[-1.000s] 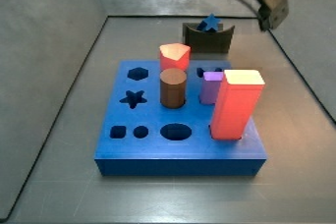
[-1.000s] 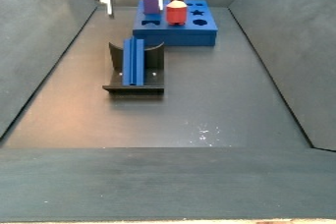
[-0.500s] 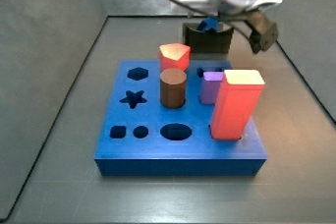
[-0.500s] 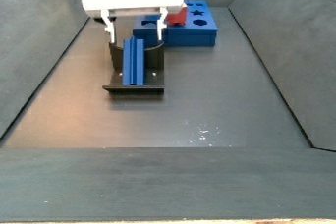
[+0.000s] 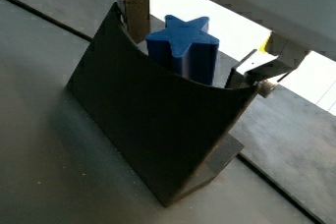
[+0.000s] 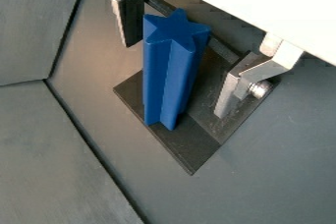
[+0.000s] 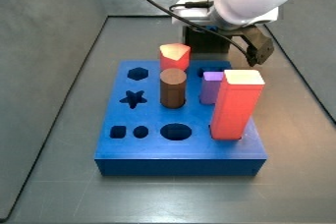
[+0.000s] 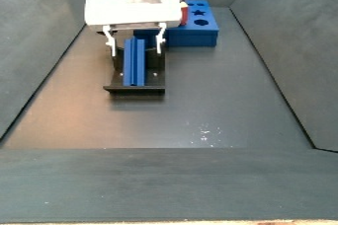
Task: Pick up the star object. Move up. Place the star object on the fixture. Regrasp the star object. Move to above the board. Insert the star object.
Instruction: Regrasp the star object, then move to above the board.
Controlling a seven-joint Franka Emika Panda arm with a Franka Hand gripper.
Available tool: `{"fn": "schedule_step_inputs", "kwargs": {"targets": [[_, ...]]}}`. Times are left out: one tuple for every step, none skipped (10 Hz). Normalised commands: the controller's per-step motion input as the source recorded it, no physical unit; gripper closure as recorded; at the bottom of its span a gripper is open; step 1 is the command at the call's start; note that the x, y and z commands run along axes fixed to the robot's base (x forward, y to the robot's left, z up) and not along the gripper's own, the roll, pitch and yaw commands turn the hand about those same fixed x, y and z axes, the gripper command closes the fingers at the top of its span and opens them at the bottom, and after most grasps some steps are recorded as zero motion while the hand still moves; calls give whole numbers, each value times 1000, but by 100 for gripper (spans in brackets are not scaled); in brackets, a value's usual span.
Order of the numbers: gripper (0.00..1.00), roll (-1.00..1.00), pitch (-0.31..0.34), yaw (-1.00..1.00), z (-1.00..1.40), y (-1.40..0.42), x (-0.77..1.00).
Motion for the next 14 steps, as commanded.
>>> {"fn": "schedule_step_inputs", "kwargs": {"targets": [[0, 53, 23, 18, -179, -4, 12], [0, 53, 23, 19, -179, -4, 12], [0, 53, 23, 22, -178, -4, 13], [100, 0, 0, 0, 0, 0, 0], [100, 188, -2, 291, 1000, 101, -7], [100, 165, -12, 277, 1000, 96, -8], [100, 114, -44, 235, 1000, 87, -8], [100, 86, -65, 203, 1000, 85, -8], [100, 33, -101, 139, 1000, 80, -9], [100, -6, -125, 71, 1000, 73, -12], [100, -21, -125, 24, 1000, 70, -17], [100, -32, -119, -4, 1000, 67, -20], [100, -42, -81, -64, 1000, 61, -26], [100, -45, -53, -90, 1000, 57, -29]]}}
